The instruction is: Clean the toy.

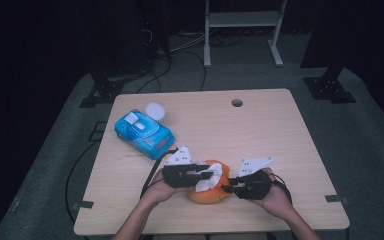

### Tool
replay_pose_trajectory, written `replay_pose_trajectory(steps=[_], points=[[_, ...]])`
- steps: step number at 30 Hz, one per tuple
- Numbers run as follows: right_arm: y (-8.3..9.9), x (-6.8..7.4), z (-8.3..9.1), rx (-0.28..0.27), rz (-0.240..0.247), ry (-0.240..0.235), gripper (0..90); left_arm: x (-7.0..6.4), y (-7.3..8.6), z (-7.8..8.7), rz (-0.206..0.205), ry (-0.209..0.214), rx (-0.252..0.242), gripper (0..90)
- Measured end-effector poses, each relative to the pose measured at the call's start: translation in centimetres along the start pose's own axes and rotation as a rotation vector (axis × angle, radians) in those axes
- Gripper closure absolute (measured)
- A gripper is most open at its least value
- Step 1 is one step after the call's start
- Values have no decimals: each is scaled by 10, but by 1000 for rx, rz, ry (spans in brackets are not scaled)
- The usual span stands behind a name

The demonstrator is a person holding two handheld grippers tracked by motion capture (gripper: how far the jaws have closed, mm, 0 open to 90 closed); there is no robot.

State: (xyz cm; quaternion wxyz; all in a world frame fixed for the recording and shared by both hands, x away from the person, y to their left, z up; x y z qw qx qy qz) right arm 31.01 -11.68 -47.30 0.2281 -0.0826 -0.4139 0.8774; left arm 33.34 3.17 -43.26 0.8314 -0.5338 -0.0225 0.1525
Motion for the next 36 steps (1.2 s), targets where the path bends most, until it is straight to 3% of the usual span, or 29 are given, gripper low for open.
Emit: replay_pose_trajectory(steps=[2,3,6,8,10,15,17,20,21,22,27,30,33,36], points=[[-1,2,-1,-4,3,1,731,-4,-11,1,17,35,-52,804],[-2,4,-2,-6,11,-1,731,-8,-16,-1,-4,41,-46,807],[-5,9,-5,0,33,-1,730,-17,-17,-16,-63,29,52,807],[-4,9,-5,9,26,-5,735,-15,-9,-25,-99,-14,125,815],[0,7,-6,22,21,-6,747,-12,-6,-26,-60,-1,102,822],[0,4,-5,14,7,-14,760,-2,-3,-13,-42,-25,73,823],[1,3,-5,18,12,-10,762,4,-1,-5,-22,-54,60,819],[7,-1,-3,32,0,-5,760,15,10,8,19,-75,59,814],[8,-2,-3,30,-6,-5,753,17,13,9,46,-61,44,814],[8,-2,-2,27,-13,-15,729,16,16,10,67,-48,30,813],[6,0,0,21,-14,-46,469,12,25,8,87,-15,36,810],[4,-2,5,-8,-45,-54,345,5,26,3,79,25,42,810],[-2,-5,8,-34,-87,-55,295,-1,25,-4,62,46,57,810],[-2,-4,1,-14,-109,-78,239,-7,25,-10,57,68,66,810]])
Point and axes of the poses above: each handheld gripper's, and its own axes: z roughly backward along the jaws, y roughly out of its underside, x roughly to its left, the point moved 7 cm from there along -z, roughly forward along the jaws, and after that the axes turned 3 degrees about y, right-handed, at the moved point
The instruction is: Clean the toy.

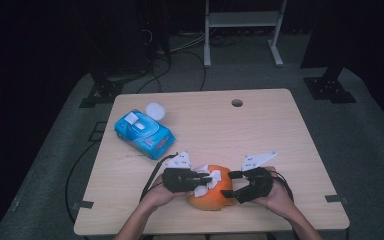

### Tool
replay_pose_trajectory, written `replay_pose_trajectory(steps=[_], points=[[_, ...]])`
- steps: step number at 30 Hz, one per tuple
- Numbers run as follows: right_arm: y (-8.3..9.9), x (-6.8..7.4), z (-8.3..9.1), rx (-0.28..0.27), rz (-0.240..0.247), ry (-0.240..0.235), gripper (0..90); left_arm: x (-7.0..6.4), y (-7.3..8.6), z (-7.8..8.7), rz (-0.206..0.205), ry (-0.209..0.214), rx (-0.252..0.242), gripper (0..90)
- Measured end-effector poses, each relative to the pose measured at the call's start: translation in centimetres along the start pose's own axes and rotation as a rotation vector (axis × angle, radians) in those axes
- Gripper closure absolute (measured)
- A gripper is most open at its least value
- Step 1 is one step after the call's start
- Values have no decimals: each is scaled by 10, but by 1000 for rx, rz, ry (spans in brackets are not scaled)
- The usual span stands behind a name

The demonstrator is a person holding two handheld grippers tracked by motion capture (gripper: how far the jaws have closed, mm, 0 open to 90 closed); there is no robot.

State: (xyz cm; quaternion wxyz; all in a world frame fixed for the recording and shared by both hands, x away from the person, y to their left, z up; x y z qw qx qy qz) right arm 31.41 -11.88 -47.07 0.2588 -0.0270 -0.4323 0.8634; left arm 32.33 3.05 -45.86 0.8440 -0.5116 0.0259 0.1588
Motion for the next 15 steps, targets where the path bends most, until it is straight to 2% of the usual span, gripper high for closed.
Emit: replay_pose_trajectory(steps=[2,3,4,6,9,12,13,15], points=[[3,1,-9,28,2,7,246,0,1,-4,6,1,0,810],[4,0,-12,41,-6,18,289,0,2,-4,11,3,-6,811],[4,0,-12,51,-14,25,373,1,2,-4,22,8,-13,811],[2,1,-9,50,19,47,567,2,-1,-1,34,15,-34,810],[-6,5,0,2,87,98,711,2,-10,10,45,32,-86,809],[-18,10,10,-48,178,186,718,0,-22,20,14,13,-127,809],[-20,10,11,-61,194,200,717,1,-25,20,11,7,-141,809],[-19,7,9,-57,214,218,713,4,-24,17,-8,-26,-125,809]])
Point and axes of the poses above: each handheld gripper's, and its own axes: z roughly backward along the jaws, y roughly out of its underside, x roughly to its left, the point moved 7 cm from there along -z, roughly forward along the jaws, and after that the axes turned 3 degrees about y, right-handed, at the moved point
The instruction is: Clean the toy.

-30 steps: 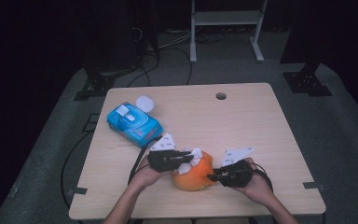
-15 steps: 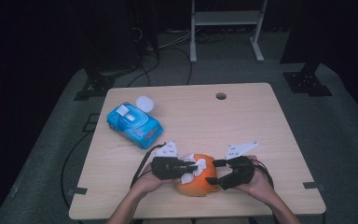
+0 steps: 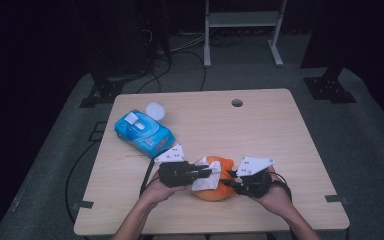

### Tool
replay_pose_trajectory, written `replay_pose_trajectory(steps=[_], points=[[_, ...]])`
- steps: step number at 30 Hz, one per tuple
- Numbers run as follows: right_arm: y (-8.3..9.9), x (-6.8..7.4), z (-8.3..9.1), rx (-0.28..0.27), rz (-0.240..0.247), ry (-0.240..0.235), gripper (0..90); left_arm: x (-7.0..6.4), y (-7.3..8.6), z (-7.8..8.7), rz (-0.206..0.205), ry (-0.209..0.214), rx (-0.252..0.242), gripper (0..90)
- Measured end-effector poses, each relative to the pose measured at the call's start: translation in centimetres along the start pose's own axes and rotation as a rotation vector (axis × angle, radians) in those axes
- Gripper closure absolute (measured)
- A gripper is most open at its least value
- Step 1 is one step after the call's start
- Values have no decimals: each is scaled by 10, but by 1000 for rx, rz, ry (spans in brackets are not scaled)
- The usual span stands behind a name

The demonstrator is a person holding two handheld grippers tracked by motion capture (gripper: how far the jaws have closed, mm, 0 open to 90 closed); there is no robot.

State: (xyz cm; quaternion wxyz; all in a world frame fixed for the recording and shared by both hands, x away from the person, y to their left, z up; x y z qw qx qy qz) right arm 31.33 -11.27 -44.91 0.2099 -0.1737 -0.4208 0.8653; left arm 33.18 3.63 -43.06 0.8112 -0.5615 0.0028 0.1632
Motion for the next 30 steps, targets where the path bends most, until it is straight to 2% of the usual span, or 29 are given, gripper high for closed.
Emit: replay_pose_trajectory(steps=[2,4,8,17,19,22,25,26,28,30], points=[[7,-2,-4,14,4,-6,711,4,10,-7,-29,-37,46,809],[13,-5,-4,30,-5,-17,709,7,18,-11,3,-16,38,811],[22,-10,-4,47,-3,-27,700,12,21,-7,-4,-31,46,814],[37,-21,2,60,-54,-57,675,30,37,10,71,-67,48,803],[38,-22,2,61,-71,-65,666,29,37,10,66,-63,44,803],[39,-22,0,66,-67,-61,668,25,30,7,69,-45,16,803],[38,-19,0,66,-65,-55,668,16,20,3,65,9,-24,803],[37,-18,0,65,-62,-58,668,12,17,1,52,17,-20,803],[36,-16,-1,70,-51,-54,668,8,17,-4,15,2,14,803],[37,-17,0,74,-55,-57,668,11,19,-3,24,-12,18,803]])
Point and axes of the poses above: each handheld gripper's, and its own axes: z roughly backward along the jaws, y roughly out of its underside, x roughly to its left, the point moved 7 cm from there along -z, roughly forward along the jaws, and after that the axes turned 3 degrees about y, right-handed, at the moved point
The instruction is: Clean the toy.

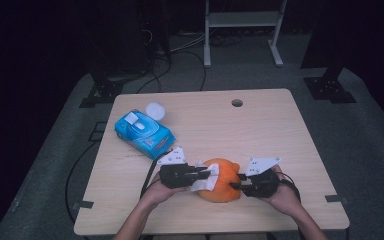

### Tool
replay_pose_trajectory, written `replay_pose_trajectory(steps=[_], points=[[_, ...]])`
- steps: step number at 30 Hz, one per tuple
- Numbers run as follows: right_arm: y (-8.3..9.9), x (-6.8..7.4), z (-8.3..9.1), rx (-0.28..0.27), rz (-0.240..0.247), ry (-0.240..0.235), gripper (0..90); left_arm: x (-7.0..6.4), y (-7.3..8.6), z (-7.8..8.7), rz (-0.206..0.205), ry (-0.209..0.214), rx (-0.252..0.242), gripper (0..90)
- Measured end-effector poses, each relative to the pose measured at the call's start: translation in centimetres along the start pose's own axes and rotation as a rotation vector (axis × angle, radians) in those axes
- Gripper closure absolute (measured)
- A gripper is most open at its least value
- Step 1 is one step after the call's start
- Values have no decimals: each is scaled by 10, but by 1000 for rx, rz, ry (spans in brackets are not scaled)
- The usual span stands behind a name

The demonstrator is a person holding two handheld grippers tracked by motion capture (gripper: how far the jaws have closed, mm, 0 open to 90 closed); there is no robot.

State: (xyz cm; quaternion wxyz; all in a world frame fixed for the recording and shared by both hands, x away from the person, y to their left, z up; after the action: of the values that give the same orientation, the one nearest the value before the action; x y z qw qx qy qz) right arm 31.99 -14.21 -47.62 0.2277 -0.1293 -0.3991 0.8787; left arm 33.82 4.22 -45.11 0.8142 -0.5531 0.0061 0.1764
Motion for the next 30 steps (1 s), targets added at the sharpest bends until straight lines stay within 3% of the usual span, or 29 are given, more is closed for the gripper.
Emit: replay_pose_trajectory(steps=[2,5,11,15,18,21,23,25,27,30], points=[[2,-1,1,-2,-10,-5,668,9,6,4,8,-40,15,804],[1,-2,0,-3,-14,-10,653,16,12,10,43,-55,17,803],[-5,-7,3,-14,-98,-94,371,16,14,7,31,-46,31,804],[-12,-17,10,-69,-175,-127,321,14,14,6,24,-23,30,804],[-15,-23,5,-62,-192,-127,277,10,13,4,11,0,33,804],[-12,-25,-3,-41,-241,-157,260,10,14,3,10,6,39,804],[-10,-24,-8,-33,-280,-167,278,10,14,2,19,10,34,804],[-9,-22,-12,-13,-295,-163,351,10,14,0,21,8,37,804],[-10,-18,-12,8,-259,-143,507,10,13,0,25,11,29,804],[-15,-12,-5,-7,-170,-62,675,11,10,3,23,1,22,804]])
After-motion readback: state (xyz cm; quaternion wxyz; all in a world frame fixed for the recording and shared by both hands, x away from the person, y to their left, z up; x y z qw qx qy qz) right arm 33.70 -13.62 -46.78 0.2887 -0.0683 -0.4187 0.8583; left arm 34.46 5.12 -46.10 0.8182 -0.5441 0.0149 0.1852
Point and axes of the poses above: each handheld gripper's, and its own axes: z roughly backward along the jaws, y roughly out of its underside, x roughly to its left, the point moved 7 cm from there along -z, roughly forward along the jaws, and after that the axes turned 3 degrees about y, right-handed, at the moved point
